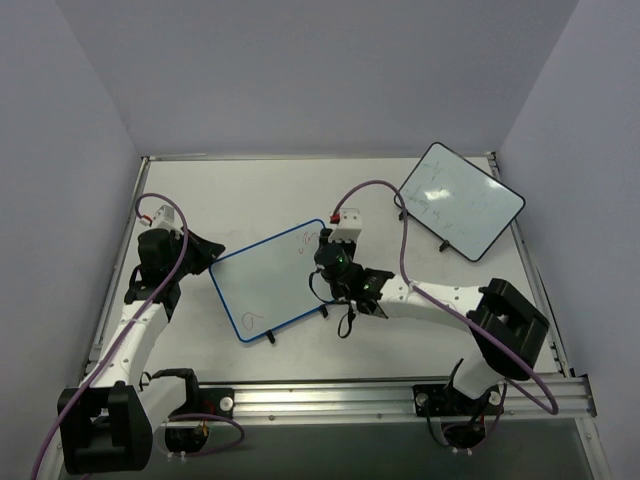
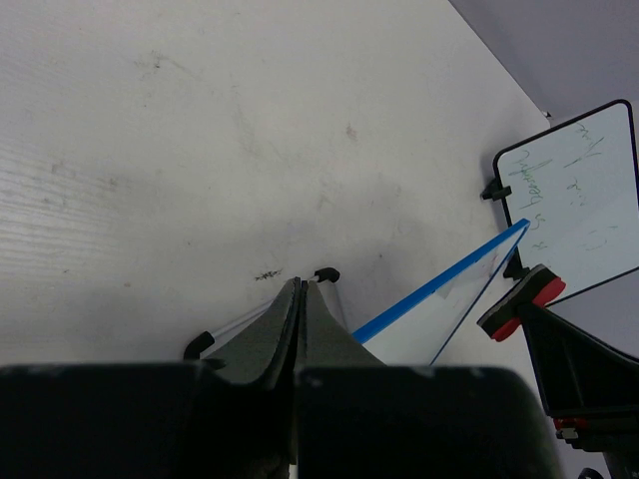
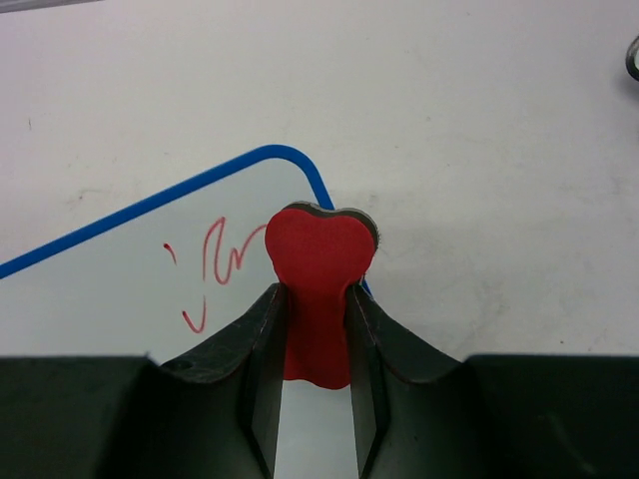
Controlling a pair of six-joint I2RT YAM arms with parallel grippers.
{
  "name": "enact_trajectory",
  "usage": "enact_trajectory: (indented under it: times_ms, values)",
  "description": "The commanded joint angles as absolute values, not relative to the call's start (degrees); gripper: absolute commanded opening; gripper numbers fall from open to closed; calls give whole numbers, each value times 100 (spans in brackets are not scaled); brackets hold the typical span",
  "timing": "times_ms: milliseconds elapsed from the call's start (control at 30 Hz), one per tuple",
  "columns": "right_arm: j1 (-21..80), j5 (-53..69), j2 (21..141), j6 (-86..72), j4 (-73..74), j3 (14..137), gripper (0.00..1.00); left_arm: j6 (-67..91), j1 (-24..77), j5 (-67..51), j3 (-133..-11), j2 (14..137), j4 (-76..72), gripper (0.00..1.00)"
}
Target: Erase the whiteboard
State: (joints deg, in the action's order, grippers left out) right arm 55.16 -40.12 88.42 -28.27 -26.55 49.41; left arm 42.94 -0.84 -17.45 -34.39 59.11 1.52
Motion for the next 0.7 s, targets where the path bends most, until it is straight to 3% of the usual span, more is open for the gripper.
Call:
enact_trajectory:
  times_ms: [0, 667]
  values:
    - [5432, -3816, 9175, -2497, -2742, 5509, 0, 4298, -62, -1846, -3401, 5810, -132, 2]
    - [5309, -2162, 8868, -1784, -3015, 5133, 0, 4307, -62, -1942, -3410, 5757, -228, 2]
